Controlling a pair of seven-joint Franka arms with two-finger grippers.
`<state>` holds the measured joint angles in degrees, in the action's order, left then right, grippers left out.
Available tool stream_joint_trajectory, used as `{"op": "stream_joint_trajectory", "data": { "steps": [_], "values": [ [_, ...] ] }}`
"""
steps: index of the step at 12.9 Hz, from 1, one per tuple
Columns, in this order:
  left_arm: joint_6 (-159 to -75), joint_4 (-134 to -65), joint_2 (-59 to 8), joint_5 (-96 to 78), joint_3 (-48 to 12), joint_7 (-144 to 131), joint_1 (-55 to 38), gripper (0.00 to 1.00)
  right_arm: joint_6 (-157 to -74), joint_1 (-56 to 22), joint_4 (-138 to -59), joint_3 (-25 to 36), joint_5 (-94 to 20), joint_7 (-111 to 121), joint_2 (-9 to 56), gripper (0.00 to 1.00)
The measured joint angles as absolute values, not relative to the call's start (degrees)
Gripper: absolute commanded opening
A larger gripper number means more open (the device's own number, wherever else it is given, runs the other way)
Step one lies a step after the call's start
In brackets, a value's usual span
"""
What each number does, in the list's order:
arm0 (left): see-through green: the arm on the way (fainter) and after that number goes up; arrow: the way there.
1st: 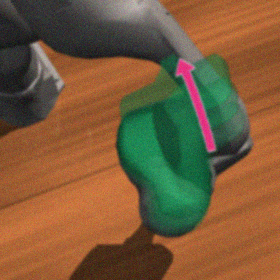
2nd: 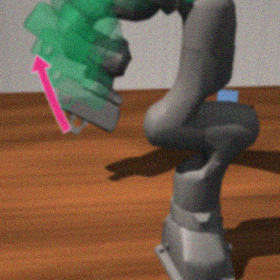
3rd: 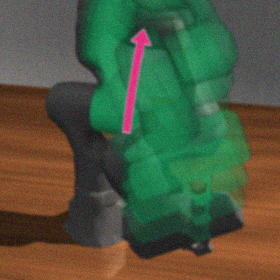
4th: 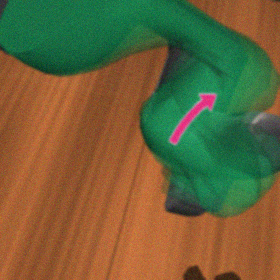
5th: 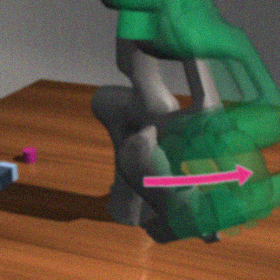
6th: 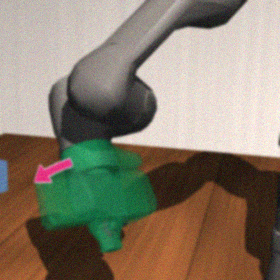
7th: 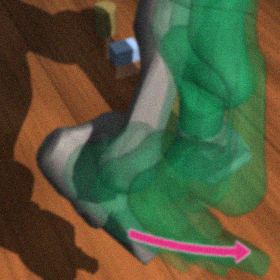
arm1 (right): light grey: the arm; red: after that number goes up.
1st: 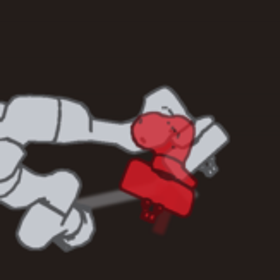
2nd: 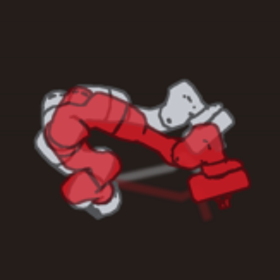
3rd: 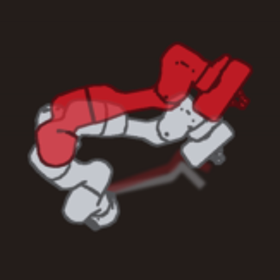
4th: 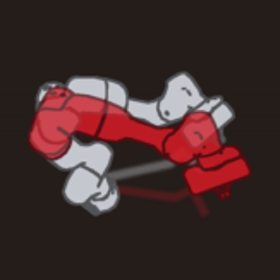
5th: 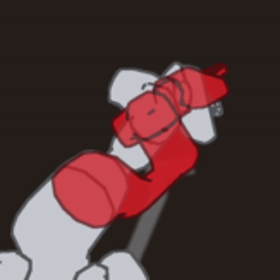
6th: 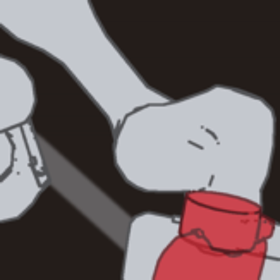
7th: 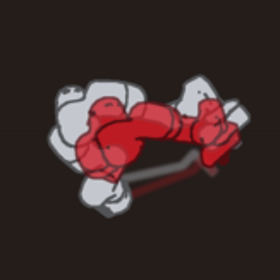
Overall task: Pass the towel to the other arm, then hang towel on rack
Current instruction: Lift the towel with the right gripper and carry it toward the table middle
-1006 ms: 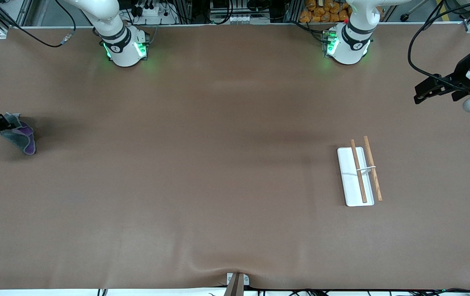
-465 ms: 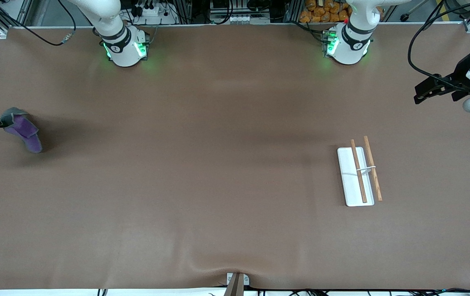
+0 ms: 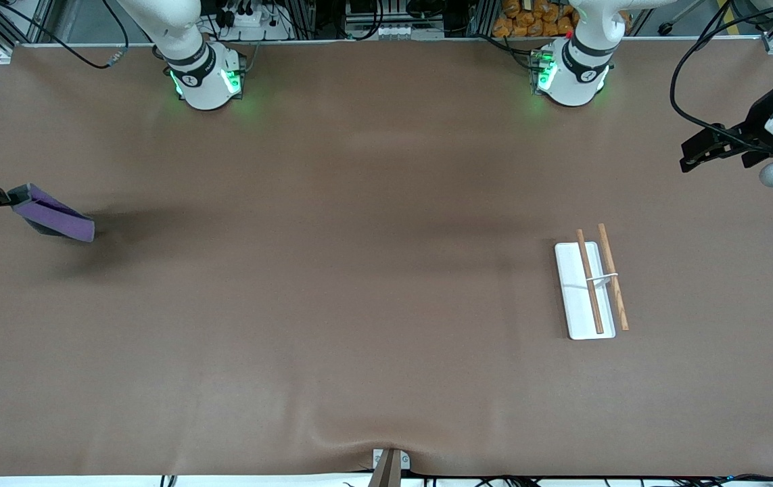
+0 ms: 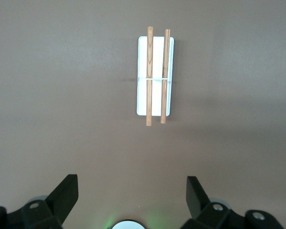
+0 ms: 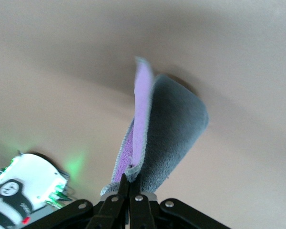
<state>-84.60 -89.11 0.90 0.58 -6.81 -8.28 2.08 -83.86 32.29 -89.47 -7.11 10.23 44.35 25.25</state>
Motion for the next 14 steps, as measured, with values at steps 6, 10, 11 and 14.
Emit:
{"op": "stream_joint_trajectory", "data": {
  "steps": [6,10,11,14],
  "values": [
    [-84.6,-89.1,0.9,0.6,-6.8,-8.3,2.1,1.00,-75.5,25.0,-88.0,-7.2,4.4,30.9,22.4,0.00],
    [-84.6,-89.1,0.9,0.6,-6.9,-8.3,2.1,1.00,-72.3,19.8,-88.0,-7.2,-0.8,20.1,21.0,0.00],
    [-84.6,-89.1,0.9,0.6,-6.9,-8.3,2.1,1.00,-71.8,19.0,-88.0,-7.3,-2.8,17.5,20.9,0.00],
    [-84.6,-89.1,0.9,0.6,-6.9,-8.3,2.0,1.00,-70.0,16.5,-87.7,-7.3,-7.5,9.4,20.7,0.00]
  ]
}}
